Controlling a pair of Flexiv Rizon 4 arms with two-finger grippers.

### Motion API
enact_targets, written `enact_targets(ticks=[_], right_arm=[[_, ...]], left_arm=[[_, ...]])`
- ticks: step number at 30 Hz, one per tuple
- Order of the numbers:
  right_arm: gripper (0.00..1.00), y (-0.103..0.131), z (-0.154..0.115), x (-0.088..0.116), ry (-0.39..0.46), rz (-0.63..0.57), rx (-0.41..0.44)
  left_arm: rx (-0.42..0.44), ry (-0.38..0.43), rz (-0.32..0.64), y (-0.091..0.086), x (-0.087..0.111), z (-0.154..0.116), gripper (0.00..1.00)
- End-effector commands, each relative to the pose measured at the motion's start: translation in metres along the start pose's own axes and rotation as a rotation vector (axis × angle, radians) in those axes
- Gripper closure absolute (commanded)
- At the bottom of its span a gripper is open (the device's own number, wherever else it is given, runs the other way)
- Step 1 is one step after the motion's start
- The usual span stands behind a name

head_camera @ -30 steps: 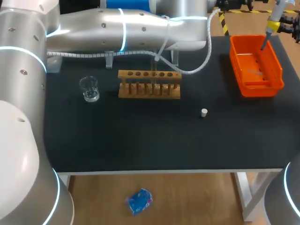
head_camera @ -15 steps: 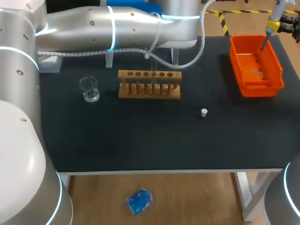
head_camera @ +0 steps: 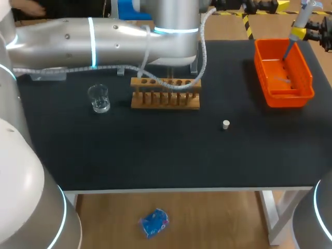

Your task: Invert the test tube, pick up the pipette, mount the tip to pipette, aspirate from beaker and dispense into the tube, eject the tip, return the pipette, and cap with the stopper.

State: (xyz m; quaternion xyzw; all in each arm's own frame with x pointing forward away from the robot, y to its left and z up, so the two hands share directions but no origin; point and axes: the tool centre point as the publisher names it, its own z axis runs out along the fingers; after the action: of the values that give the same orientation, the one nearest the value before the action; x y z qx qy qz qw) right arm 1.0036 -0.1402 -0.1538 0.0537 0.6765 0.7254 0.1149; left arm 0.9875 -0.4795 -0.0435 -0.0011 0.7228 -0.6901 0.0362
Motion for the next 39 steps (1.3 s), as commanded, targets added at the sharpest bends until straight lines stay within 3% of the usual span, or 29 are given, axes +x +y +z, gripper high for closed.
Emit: enact_targets(ticks=[1,14,19,27,33,39], right_arm=[[1.0,0.003,0.0,0.006,-0.013,-0.001,0.006],[1.0,0.003,0.0,0.006,-0.013,-0.001,0.006],[1.0,-0.001,0.01,0.03,-0.006,0.002,-0.011],[1.0,0.011,0.035,0.069,0.048,-0.016,-0.024],[1.0,0.017,0.066,0.113,0.116,-0.002,-0.035],[1.0,0.007,0.1,0.157,0.206,0.047,-0.048]], left_arm=[[0.013,-0.052,0.003,0.002,0.014,-0.01,0.0],[0.013,-0.052,0.003,0.002,0.014,-0.01,0.0],[0.035,-0.061,0.01,0.003,0.027,-0.023,0.0],[0.068,-0.082,0.021,0.007,0.065,-0.067,0.0],[0.054,-0.142,-0.003,0.019,0.088,-0.107,0.0],[0.052,-0.197,-0.024,0.034,0.109,-0.154,0.0]])
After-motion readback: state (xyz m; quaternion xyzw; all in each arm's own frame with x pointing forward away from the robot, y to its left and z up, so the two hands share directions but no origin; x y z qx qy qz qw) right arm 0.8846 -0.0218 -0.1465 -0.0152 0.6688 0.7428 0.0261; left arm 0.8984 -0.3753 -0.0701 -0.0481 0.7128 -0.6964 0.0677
